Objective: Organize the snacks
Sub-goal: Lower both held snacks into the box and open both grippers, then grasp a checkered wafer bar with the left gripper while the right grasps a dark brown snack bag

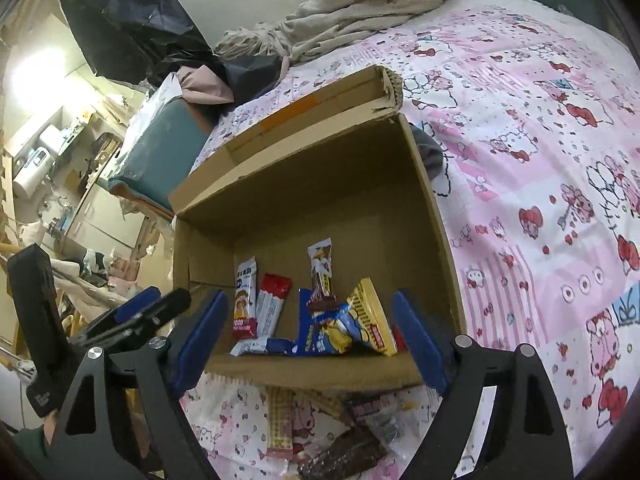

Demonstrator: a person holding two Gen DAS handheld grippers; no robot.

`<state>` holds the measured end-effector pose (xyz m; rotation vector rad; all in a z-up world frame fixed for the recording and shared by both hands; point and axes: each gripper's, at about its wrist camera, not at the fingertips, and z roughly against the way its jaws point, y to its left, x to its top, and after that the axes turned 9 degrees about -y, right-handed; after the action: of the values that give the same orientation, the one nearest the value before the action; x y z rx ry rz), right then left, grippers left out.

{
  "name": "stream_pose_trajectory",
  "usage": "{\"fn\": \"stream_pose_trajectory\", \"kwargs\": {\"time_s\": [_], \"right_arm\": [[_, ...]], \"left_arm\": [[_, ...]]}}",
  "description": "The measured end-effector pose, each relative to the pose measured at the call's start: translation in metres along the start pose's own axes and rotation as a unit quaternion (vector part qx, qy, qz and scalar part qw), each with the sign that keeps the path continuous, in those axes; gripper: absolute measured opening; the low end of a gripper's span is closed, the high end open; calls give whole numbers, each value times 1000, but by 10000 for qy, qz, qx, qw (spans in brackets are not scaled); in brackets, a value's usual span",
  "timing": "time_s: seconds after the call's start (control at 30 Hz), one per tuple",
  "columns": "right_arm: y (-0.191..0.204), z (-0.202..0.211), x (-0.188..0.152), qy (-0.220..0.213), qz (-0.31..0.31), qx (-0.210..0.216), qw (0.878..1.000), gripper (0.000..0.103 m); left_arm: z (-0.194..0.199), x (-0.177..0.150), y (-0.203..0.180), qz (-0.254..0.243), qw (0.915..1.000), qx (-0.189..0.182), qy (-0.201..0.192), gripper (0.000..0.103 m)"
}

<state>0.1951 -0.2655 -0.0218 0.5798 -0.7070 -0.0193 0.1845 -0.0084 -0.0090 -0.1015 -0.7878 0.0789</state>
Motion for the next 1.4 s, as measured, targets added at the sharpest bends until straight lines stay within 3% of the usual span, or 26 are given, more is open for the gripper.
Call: {"fn": "stream_pose_trajectory", "kwargs": {"time_s": [0.17,0.53,0.83,1.03,1.4], "right_arm": [[3,18,-3,-118,25,-38,9999,87],[-11,48,-35,-103,-375,-469,9981,87],[-13,50,-72,307,-656,-676,9951,87],[-19,39,-94,727,-918,-806,9898,87],[-42,26,-104,1035,-1430,-972,9795,87]], "left_arm": [[12,-8,6,148,9999,-27,22,79],[31,-31,4,311,9994,-109,132,79],[33,-49,4,429,9985,-26,339,79],[32,-58,13,816,9958,-18,404,79],[-8,-87,13,924,9885,102,1193,79]]}}
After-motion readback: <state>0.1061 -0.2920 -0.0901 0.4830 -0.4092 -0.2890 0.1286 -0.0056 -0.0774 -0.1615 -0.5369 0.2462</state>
